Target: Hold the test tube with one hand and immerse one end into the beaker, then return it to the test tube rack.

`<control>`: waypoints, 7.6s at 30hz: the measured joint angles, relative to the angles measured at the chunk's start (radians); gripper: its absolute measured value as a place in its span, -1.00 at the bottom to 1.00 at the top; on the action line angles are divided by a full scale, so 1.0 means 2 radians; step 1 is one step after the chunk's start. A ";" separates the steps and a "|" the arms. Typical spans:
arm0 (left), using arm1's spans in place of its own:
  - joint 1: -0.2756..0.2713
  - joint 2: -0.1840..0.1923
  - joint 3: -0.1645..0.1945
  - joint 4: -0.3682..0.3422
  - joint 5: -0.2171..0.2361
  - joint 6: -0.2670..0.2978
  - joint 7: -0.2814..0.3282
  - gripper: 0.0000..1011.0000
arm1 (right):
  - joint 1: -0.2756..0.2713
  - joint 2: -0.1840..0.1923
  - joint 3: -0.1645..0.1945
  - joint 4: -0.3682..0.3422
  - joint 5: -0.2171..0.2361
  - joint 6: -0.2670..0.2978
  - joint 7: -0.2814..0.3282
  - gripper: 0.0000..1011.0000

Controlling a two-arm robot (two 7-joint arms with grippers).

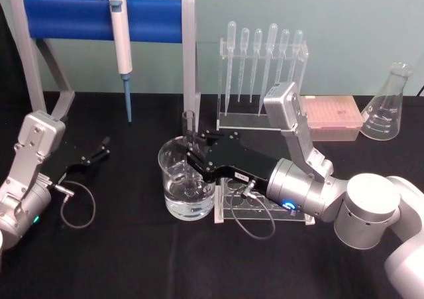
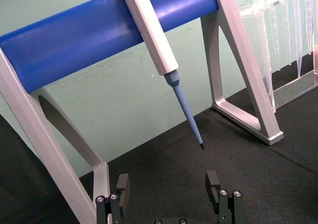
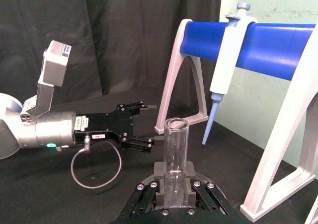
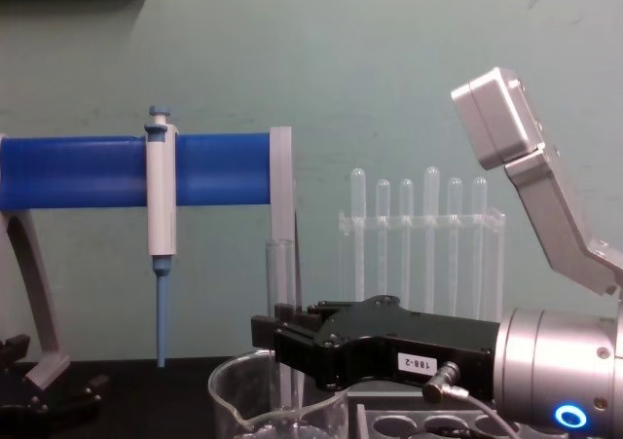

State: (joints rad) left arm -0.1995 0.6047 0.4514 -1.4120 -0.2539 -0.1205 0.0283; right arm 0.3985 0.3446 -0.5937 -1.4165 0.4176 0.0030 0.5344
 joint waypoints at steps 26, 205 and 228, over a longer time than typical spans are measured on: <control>0.000 0.000 0.000 0.000 0.000 0.000 0.000 0.98 | 0.000 0.000 0.000 0.000 0.000 0.000 0.000 -0.55; 0.000 0.000 0.000 0.000 0.000 0.000 0.000 0.98 | -0.155 0.102 0.129 -0.179 0.029 -0.005 -0.047 -0.55; 0.000 0.000 0.000 0.000 0.000 0.000 0.000 0.98 | -0.151 0.082 0.118 -0.136 -0.012 -0.045 -0.034 -0.55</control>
State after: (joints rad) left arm -0.1995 0.6047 0.4514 -1.4120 -0.2539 -0.1205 0.0283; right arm 0.0961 0.5083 -0.3570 -1.6880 0.3942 -0.0864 0.4668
